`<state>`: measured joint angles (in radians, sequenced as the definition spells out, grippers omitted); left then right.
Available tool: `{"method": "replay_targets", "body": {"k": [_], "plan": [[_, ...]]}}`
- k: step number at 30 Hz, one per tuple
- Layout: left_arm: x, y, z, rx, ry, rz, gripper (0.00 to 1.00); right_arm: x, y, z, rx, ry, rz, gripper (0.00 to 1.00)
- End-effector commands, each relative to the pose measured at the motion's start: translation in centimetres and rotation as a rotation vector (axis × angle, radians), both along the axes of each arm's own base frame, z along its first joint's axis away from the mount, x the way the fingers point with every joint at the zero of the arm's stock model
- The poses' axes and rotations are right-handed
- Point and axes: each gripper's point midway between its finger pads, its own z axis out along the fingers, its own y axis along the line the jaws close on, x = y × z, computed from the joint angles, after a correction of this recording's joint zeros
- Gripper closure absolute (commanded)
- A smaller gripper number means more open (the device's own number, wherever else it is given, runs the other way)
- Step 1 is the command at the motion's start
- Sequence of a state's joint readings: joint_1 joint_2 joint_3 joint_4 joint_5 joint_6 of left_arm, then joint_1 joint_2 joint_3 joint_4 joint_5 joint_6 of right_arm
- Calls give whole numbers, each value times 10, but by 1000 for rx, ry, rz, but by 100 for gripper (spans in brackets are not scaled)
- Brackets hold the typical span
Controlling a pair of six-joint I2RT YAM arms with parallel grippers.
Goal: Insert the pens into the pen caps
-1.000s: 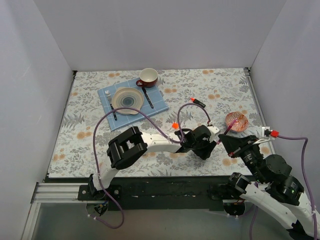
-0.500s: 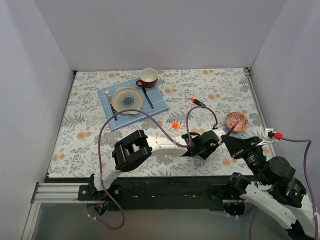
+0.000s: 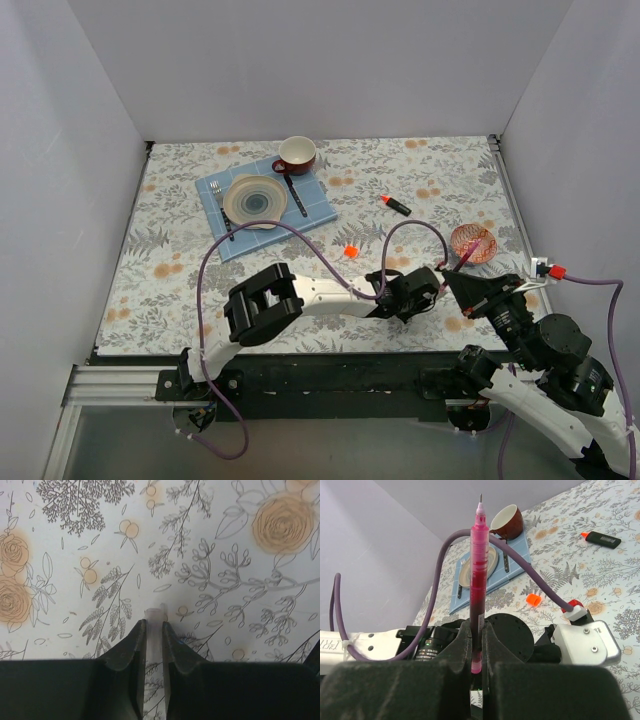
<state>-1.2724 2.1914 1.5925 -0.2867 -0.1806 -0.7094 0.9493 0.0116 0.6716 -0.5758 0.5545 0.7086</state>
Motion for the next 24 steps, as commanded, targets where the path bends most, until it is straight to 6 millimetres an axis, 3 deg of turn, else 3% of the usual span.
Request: {"method": "replay_targets", "body": {"k": [1,7,10,12,14,17,24], "plan": [[13,70,-11,290,-60,-129,100,-10,-15,27,100,-58,-6,99],[56,148,-10,402,-4,-221,100,-9,-17,28,110,-60,-18,99],[51,181,-8,383,8,-405,100,-7,-16,28,102,-62,-21,99],[43,189,2,316,5,-537,100,-6,-16,28,90,-62,-27,99],[47,199,13,284,-28,-576,100,-5,-15,28,84,-60,-28,99],[39,216,5,300,-46,-682,100,-4,-14,28,86,-65,-32,99],[27,212,1,257,55,-753,100,0,-8,25,77,-64,-26,99]]}}
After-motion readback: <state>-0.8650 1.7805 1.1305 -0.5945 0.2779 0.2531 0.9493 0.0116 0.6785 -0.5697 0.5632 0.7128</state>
